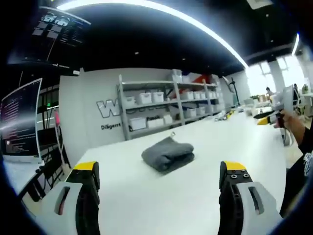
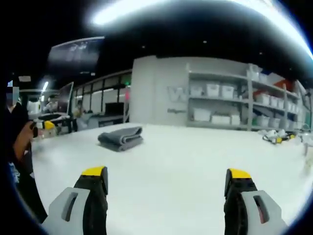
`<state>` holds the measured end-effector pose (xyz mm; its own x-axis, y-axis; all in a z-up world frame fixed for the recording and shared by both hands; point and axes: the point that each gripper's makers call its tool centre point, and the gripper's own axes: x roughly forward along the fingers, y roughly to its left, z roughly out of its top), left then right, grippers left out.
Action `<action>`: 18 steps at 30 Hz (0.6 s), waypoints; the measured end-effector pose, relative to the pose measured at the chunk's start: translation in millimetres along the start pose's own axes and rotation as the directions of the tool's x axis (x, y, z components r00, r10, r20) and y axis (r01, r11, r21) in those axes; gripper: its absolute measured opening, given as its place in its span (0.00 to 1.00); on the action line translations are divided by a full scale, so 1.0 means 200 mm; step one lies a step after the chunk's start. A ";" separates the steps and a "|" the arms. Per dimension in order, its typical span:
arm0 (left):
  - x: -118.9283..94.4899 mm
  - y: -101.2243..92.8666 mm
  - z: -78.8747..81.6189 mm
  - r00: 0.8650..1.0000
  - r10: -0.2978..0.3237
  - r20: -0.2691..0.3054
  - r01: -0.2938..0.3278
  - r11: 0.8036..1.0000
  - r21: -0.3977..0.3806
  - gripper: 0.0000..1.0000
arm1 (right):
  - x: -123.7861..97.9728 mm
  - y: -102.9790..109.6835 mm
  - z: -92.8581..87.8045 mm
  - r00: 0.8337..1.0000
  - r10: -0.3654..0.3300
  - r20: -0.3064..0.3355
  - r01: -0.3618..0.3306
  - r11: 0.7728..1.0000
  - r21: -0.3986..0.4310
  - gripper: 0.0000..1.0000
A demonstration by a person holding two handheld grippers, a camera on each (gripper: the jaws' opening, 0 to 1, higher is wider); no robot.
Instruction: Open the folded towel by lifting each exposed corner and separating the folded layers until the towel lies flat within the target outline without major curled edges
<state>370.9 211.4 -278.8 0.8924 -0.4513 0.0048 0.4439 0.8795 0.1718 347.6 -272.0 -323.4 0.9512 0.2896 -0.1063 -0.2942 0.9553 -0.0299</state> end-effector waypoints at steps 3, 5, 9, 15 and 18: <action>0.00 0.00 -0.01 1.000 0.000 -0.002 0.000 1.000 -0.003 1.00 | 0.00 0.00 0.00 1.000 -0.002 -0.002 0.002 1.000 0.000 1.00; 0.00 0.00 -0.01 1.000 -0.002 -0.003 0.002 1.000 -0.003 0.99 | 0.00 0.00 0.00 1.000 -0.002 -0.001 0.002 1.000 0.000 1.00; 0.00 -0.02 -0.02 1.000 -0.013 -0.013 0.013 1.000 -0.001 0.99 | 0.00 -0.01 0.00 1.000 -0.002 -0.001 0.002 1.000 0.000 1.00; 0.00 -0.01 -0.02 1.000 -0.010 -0.013 0.009 1.000 -0.004 0.99 | -0.01 0.00 -0.01 1.000 -0.001 -0.002 0.001 1.000 -0.001 1.00; 0.00 -0.01 -0.02 1.000 -0.011 -0.015 0.011 1.000 -0.004 0.99 | -0.01 -0.01 -0.01 1.000 -0.003 -0.002 0.003 1.000 -0.001 1.00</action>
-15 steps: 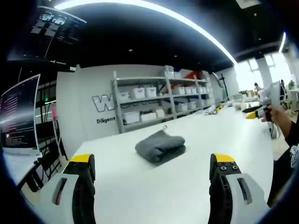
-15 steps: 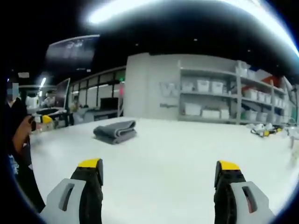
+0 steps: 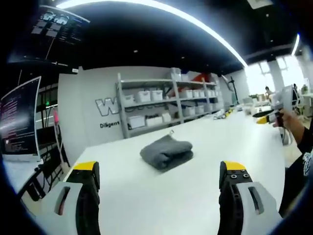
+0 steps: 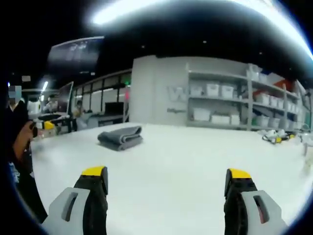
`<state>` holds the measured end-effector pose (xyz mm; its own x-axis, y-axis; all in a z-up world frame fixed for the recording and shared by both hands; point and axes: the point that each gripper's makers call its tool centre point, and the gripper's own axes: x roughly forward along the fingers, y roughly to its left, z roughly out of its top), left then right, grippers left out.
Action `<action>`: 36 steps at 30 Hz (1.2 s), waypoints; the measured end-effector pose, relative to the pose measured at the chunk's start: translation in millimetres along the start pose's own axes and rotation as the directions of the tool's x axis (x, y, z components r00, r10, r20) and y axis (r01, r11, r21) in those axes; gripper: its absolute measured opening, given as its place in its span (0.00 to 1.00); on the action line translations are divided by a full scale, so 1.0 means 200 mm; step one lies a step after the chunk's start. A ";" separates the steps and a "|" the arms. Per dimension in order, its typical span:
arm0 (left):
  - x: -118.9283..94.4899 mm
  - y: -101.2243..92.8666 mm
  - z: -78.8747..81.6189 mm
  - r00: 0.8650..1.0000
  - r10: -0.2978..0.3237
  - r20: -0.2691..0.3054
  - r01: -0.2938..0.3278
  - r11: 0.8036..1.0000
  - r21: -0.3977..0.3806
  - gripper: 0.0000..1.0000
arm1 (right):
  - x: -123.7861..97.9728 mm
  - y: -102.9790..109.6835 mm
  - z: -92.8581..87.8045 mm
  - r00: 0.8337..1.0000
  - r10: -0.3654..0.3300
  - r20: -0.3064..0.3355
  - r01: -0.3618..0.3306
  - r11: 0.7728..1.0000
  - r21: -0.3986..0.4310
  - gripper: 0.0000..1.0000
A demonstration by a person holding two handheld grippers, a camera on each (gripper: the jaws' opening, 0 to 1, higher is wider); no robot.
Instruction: Open the folded towel by lifting each exposed corner and separating the folded layers until the towel lies flat within the target outline without major curled edges
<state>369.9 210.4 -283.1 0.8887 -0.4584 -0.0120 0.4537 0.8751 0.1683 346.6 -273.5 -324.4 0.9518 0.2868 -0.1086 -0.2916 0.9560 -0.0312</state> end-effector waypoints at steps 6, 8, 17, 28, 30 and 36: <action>0.01 0.01 0.00 1.000 0.001 -0.007 -0.001 1.000 -0.006 0.99 | 0.00 -0.01 0.01 1.000 -0.002 0.004 0.002 1.000 -0.001 1.00; 0.01 0.01 0.00 1.000 0.000 -0.004 0.000 1.000 -0.012 0.99 | 0.01 -0.01 0.02 1.000 -0.004 0.005 0.004 1.000 0.002 1.00; 0.03 0.01 0.05 1.000 -0.008 0.009 0.008 1.000 -0.008 0.99 | 0.05 0.02 0.05 1.000 0.015 0.008 -0.015 1.000 -0.016 1.00; 0.14 -0.01 0.12 0.999 -0.038 0.016 0.038 0.999 0.036 0.99 | 0.10 0.01 0.15 0.999 0.009 0.031 -0.008 0.999 -0.041 1.00; 0.16 0.00 0.13 0.999 -0.037 0.013 0.037 0.998 0.044 0.99 | 0.11 0.00 0.16 0.999 0.007 0.032 -0.005 0.999 -0.046 1.00; 0.21 0.01 0.16 0.998 -0.052 0.019 0.051 0.998 0.044 0.99 | 0.15 -0.02 0.20 1.000 0.000 0.029 0.002 0.998 -0.060 1.00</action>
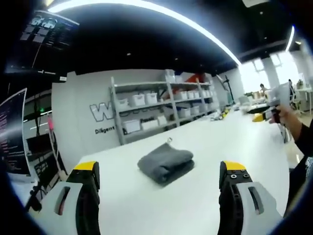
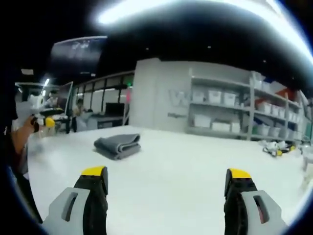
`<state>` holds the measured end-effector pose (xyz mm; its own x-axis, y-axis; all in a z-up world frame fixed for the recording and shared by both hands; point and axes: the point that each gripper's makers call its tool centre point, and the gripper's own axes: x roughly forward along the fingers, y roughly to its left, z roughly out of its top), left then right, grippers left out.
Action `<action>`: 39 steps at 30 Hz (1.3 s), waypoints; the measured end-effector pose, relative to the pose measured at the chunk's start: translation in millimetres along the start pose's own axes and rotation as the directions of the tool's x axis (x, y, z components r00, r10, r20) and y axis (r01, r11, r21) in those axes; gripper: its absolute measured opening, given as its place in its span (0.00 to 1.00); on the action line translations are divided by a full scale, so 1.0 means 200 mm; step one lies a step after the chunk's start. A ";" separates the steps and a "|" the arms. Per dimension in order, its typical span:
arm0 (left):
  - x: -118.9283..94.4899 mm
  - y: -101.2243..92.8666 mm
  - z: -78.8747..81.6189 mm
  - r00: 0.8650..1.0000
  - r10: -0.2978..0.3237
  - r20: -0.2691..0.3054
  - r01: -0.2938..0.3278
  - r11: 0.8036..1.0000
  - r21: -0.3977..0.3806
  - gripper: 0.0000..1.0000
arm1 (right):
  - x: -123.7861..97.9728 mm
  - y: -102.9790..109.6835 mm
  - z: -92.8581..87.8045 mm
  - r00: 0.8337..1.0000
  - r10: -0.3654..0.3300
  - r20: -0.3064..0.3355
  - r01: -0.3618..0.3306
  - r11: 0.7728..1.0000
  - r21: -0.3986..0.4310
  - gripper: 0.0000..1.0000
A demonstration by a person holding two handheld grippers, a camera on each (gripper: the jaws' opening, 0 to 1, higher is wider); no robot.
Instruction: Open the folded towel by lifting each exposed corner and separating the folded layers until the towel lies flat within the target outline without major curled edges
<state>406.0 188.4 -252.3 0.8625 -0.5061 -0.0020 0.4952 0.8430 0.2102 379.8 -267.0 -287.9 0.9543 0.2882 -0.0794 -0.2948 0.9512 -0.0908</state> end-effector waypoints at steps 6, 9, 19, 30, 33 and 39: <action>0.04 0.07 0.03 0.999 0.035 0.018 -0.035 0.999 -0.012 0.99 | 0.06 0.00 0.07 1.000 0.007 0.012 -0.006 1.000 -0.017 1.00; 0.05 0.09 0.05 0.999 0.028 0.030 -0.027 0.999 -0.032 0.99 | 0.10 0.01 0.09 1.000 0.018 0.013 -0.017 1.000 -0.024 1.00; 0.13 0.08 0.05 1.000 0.001 0.017 -0.001 1.000 -0.015 0.98 | 0.21 0.01 0.09 0.999 0.035 -0.009 -0.035 0.999 -0.017 1.00; 0.20 0.08 0.06 1.000 -0.011 0.002 0.011 1.000 0.002 0.98 | 0.25 0.04 0.15 0.999 0.048 0.001 -0.048 0.998 -0.043 1.00; 0.22 0.08 0.07 1.000 -0.017 0.002 0.017 1.000 0.009 0.98 | 0.28 0.06 0.18 0.998 0.058 0.006 -0.058 0.997 -0.049 1.00; 0.27 0.07 0.10 1.000 -0.031 0.001 0.031 0.999 0.026 0.98 | 0.36 0.08 0.18 0.997 0.082 -0.002 -0.082 0.995 -0.048 1.00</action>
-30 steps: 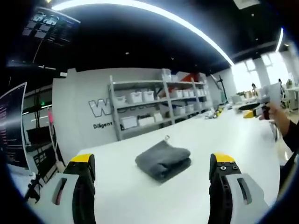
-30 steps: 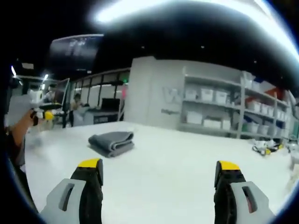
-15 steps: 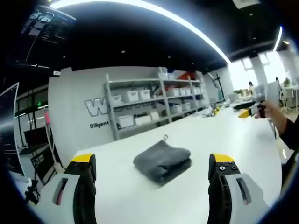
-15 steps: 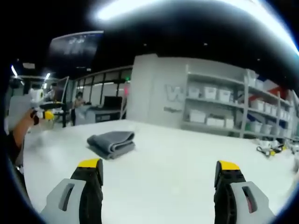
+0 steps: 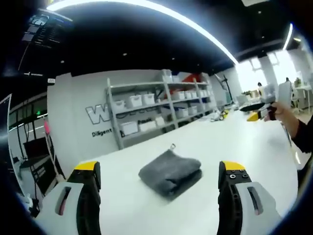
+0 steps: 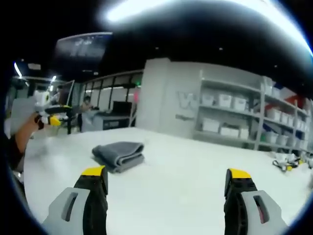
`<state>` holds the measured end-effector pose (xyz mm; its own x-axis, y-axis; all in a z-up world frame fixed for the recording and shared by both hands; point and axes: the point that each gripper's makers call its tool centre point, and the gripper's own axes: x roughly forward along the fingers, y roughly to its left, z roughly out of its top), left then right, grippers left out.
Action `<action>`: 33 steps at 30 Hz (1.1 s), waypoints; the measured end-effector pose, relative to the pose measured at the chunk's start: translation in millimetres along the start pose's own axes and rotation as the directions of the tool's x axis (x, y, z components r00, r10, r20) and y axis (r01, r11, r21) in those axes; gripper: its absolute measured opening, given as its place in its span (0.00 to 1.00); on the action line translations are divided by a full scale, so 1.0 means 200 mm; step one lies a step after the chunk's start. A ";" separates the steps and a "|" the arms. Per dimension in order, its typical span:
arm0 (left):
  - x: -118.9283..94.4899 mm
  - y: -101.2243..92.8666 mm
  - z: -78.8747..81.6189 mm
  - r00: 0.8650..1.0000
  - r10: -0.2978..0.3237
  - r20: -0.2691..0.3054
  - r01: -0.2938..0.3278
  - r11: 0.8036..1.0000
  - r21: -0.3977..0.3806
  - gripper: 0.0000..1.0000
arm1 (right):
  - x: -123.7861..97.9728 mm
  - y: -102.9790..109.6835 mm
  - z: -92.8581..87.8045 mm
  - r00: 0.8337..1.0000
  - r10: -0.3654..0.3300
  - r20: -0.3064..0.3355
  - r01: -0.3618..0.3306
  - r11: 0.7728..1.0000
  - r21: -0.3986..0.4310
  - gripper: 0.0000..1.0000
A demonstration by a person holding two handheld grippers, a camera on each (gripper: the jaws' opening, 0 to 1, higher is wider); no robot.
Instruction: Open the folded towel by lifting each exposed corner and separating the folded layers until the towel lies flat within the target outline without major curled edges
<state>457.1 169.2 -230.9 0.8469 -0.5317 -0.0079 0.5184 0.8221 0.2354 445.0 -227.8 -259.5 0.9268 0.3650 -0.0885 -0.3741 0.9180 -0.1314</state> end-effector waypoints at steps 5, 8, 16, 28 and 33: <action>0.06 0.02 0.02 1.000 -0.010 -0.009 0.010 1.000 0.018 0.97 | 0.04 0.00 0.00 1.000 0.014 -0.014 -0.014 1.000 0.011 1.00; 0.09 0.04 0.05 1.000 -0.013 -0.010 0.013 1.000 0.023 0.97 | 0.07 -0.01 0.02 1.000 0.020 -0.016 -0.020 1.000 0.007 1.00; 0.17 0.07 0.06 1.000 -0.015 -0.002 0.015 1.000 0.016 0.99 | 0.13 -0.04 0.09 1.000 0.021 -0.014 -0.021 1.000 -0.014 1.00; 0.26 0.14 0.00 0.999 -0.001 -0.032 0.002 1.000 0.008 0.99 | 0.27 -0.03 0.17 0.999 0.039 0.016 -0.039 0.999 0.000 1.00; 0.28 0.18 0.00 0.999 0.002 -0.037 -0.001 1.000 0.012 0.99 | 0.34 -0.05 0.17 0.999 0.034 0.001 -0.034 0.999 -0.007 1.00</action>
<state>523.1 168.2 -223.2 0.8515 -0.5225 -0.0438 0.5160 0.8203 0.2467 512.3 -207.8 -230.0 0.9134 0.3963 -0.0924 -0.4059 0.9039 -0.1353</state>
